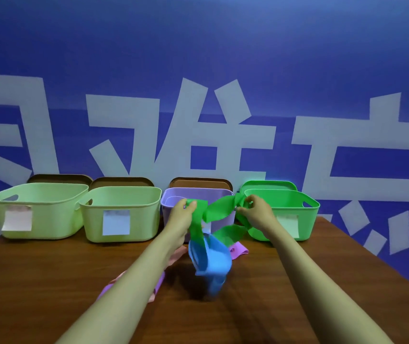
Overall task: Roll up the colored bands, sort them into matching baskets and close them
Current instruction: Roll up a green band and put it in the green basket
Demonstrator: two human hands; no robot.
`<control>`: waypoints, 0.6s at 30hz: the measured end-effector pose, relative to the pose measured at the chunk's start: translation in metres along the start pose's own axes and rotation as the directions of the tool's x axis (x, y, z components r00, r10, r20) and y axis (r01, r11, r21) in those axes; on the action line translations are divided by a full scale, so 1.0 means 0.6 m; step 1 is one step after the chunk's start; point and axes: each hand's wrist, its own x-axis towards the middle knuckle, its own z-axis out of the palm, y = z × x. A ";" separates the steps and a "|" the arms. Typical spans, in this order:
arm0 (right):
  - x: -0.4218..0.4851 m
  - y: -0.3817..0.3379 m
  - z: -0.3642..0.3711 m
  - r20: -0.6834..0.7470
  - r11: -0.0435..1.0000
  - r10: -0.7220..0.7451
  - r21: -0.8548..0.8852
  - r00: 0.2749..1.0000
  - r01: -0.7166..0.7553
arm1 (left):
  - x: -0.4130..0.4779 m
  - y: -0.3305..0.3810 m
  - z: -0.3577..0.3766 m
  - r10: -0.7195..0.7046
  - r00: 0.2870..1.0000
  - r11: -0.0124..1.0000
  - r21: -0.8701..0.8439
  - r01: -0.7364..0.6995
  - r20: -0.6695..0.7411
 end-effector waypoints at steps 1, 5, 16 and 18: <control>-0.003 0.006 0.003 0.074 0.994 0.009 -0.108 0.997 -0.001 | -0.007 0.002 0.003 -0.057 0.997 0.996 -0.061 0.060 0.045; -0.013 0.037 0.034 0.414 0.985 -0.021 -0.148 0.910 0.091 | -0.026 0.007 0.021 -0.124 0.975 0.975 -0.160 0.154 0.184; -0.035 0.063 0.068 0.428 0.991 -0.128 0.011 0.895 0.137 | -0.003 0.007 0.009 0.018 0.986 0.997 0.073 -0.031 0.165; -0.028 0.057 0.046 0.377 0.981 -0.092 0.195 0.922 0.018 | 0.005 -0.012 -0.006 0.020 0.996 0.961 0.275 -0.044 0.089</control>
